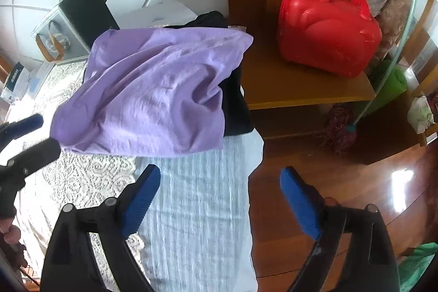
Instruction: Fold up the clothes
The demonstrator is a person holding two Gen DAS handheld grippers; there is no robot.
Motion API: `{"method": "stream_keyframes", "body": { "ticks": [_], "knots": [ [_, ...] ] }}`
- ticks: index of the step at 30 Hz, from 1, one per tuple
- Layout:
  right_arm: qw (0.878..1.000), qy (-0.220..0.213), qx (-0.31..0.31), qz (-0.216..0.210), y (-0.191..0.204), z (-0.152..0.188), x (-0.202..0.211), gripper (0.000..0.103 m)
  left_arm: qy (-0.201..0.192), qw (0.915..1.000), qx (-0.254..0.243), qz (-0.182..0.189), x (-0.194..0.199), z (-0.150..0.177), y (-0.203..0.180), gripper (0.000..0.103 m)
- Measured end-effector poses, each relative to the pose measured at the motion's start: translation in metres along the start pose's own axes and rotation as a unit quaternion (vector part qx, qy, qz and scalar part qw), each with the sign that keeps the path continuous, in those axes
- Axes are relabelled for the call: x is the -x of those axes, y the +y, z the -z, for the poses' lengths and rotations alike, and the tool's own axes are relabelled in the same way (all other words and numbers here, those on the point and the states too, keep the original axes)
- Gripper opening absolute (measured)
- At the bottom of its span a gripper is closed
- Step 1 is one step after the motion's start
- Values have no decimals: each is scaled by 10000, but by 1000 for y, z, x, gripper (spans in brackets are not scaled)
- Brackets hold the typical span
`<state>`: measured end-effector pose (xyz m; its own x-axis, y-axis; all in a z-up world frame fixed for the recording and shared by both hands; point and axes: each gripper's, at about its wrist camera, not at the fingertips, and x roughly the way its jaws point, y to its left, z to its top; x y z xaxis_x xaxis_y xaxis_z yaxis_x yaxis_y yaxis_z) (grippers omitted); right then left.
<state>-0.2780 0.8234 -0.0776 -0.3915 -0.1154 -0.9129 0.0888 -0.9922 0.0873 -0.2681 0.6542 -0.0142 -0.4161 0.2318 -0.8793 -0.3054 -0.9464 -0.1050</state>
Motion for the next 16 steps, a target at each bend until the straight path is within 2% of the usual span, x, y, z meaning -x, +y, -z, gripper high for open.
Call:
{"method": "stream_keyframes", "body": {
  "ticks": [3,10,16],
  "knots": [
    [9999,23,-26,-98,1,7,0,91,218,9995,-140,-172,-4,0,-9,94],
    [9999,-2,17,-162,8,13,3,91,247,9985,-273,-410,-3,4,-18,94],
    [9999,-42,40,-131,12,12,4,91,115,9986,-224,-471,0,4,-14,94]
  ]
}}
